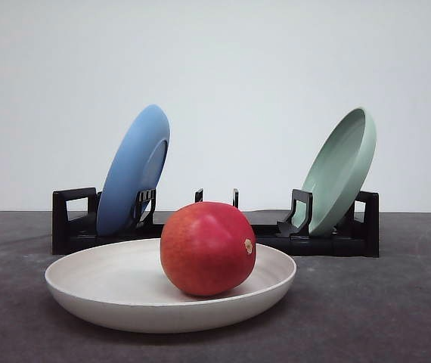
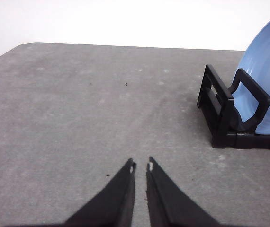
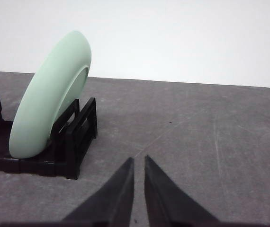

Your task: Place pomegranate in white plate

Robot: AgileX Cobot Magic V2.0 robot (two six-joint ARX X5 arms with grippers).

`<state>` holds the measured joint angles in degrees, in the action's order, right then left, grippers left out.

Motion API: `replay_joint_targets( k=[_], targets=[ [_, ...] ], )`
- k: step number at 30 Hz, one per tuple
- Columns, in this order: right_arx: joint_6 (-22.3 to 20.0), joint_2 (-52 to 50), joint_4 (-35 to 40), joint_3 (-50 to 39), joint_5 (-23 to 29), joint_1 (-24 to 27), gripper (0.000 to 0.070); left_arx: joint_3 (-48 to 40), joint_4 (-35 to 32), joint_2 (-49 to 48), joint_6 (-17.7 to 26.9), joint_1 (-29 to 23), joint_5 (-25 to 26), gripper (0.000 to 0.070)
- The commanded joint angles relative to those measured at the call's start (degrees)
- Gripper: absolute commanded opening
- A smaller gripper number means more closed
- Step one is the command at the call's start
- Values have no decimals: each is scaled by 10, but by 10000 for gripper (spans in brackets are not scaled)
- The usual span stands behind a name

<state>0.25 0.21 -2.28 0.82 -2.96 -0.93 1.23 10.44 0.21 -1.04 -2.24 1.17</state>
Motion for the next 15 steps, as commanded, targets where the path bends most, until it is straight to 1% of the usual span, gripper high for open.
replay_joint_targets(
  k=[1, 15],
  targets=[
    [6, 0, 6, -2, 0, 1, 36, -5, 3, 0, 3, 0, -3, 27],
    [6, 0, 6, -2, 0, 1, 36, -5, 3, 0, 3, 0, -3, 27]
  ],
)
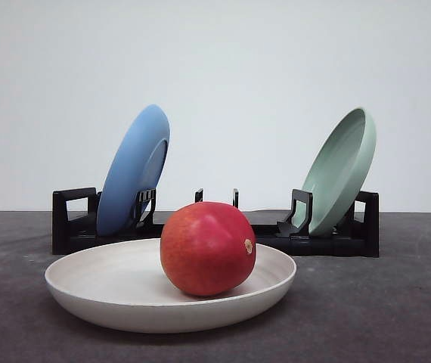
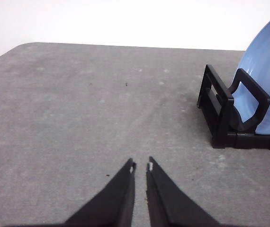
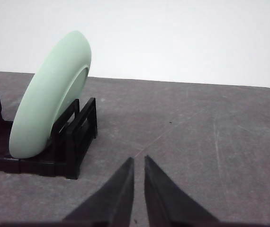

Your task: Place pomegranate in white plate

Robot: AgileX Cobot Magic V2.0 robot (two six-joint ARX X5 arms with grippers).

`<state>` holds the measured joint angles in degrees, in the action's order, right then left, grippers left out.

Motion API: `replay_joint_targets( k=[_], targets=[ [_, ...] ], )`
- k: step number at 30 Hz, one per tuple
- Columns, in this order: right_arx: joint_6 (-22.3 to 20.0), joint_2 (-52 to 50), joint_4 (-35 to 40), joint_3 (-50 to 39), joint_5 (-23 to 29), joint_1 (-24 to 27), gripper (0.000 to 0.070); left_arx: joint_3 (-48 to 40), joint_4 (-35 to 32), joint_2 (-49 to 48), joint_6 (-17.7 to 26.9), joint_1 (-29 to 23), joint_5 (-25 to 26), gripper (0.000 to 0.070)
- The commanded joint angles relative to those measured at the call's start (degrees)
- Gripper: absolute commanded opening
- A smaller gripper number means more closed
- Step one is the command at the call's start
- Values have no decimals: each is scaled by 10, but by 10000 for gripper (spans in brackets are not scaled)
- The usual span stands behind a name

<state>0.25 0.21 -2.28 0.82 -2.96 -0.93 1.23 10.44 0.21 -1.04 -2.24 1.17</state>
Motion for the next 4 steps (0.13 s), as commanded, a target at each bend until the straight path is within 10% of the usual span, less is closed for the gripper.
replay_joint_targets(
  k=[1, 4],
  targets=[
    [6, 0, 6, -2, 0, 1, 36, -5, 3, 0, 3, 0, -3, 27],
    [6, 0, 6, -2, 0, 1, 36, -5, 3, 0, 3, 0, -3, 27]
  ],
)
